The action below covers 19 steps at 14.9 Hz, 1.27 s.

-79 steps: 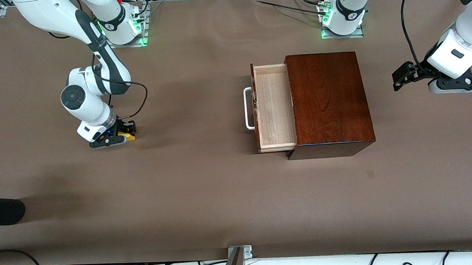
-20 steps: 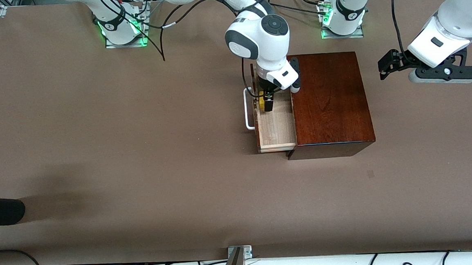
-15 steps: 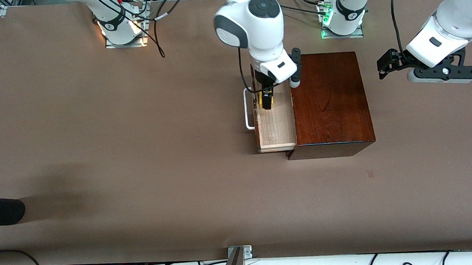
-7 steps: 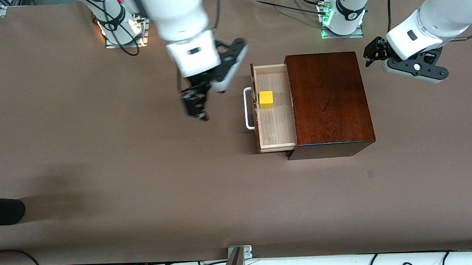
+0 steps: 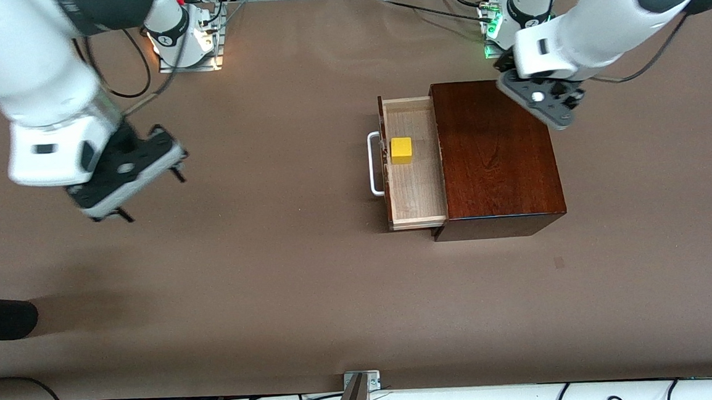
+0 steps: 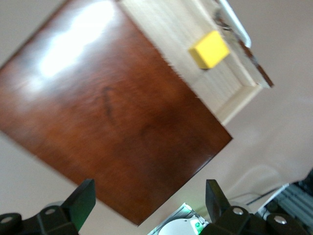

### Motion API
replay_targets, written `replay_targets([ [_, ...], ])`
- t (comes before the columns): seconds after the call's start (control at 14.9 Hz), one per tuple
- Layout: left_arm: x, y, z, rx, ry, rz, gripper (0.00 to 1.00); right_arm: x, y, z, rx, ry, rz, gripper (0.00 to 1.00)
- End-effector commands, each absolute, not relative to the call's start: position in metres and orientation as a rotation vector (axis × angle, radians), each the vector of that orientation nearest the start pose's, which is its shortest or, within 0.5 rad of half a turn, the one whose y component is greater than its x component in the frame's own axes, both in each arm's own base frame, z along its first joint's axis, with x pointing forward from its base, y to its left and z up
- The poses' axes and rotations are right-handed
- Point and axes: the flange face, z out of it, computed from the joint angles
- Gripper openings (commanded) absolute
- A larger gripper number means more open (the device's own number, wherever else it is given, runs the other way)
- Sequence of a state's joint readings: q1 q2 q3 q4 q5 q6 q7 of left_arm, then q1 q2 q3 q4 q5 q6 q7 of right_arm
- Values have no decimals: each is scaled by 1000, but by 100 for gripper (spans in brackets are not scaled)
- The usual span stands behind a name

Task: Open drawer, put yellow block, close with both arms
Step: 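Withdraw the right gripper from the drawer toward its rest pose, then reach the left gripper to the open drawer's front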

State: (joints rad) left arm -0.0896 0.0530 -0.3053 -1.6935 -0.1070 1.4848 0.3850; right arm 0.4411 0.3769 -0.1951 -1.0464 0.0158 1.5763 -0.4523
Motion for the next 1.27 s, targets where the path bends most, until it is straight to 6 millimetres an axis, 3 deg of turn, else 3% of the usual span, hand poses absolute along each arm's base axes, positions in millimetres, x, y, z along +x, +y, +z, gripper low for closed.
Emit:
replay_targets([
  [0.0, 514, -286, 506, -2957, 1487, 505, 100, 603, 136, 654, -2934, -956, -190, 100],
  [0.2, 533, -352, 486, -2922, 1670, 504, 100, 587, 75, 649, -2956, -777, -142, 100],
  [0.33, 539, -397, 473, -2913, 1770, 435, 100, 570, 48, 642, -2987, -618, -102, 100],
  [0.47, 531, -433, 457, -2855, 1902, 351, 100, 560, 25, 636, -2996, -549, -85, 100],
  [0.6, 530, -456, 431, -2745, 2067, 270, 100, 556, 35, 633, -3012, -486, -49, 100],
  [0.87, 516, -496, 390, -2446, 2394, 162, 100, 557, 36, 634, -3071, -454, -41, 100],
  [1.2, 495, -514, 330, -2190, 2398, 272, 100, 564, 32, 622, -3113, -447, -7, 100],
])
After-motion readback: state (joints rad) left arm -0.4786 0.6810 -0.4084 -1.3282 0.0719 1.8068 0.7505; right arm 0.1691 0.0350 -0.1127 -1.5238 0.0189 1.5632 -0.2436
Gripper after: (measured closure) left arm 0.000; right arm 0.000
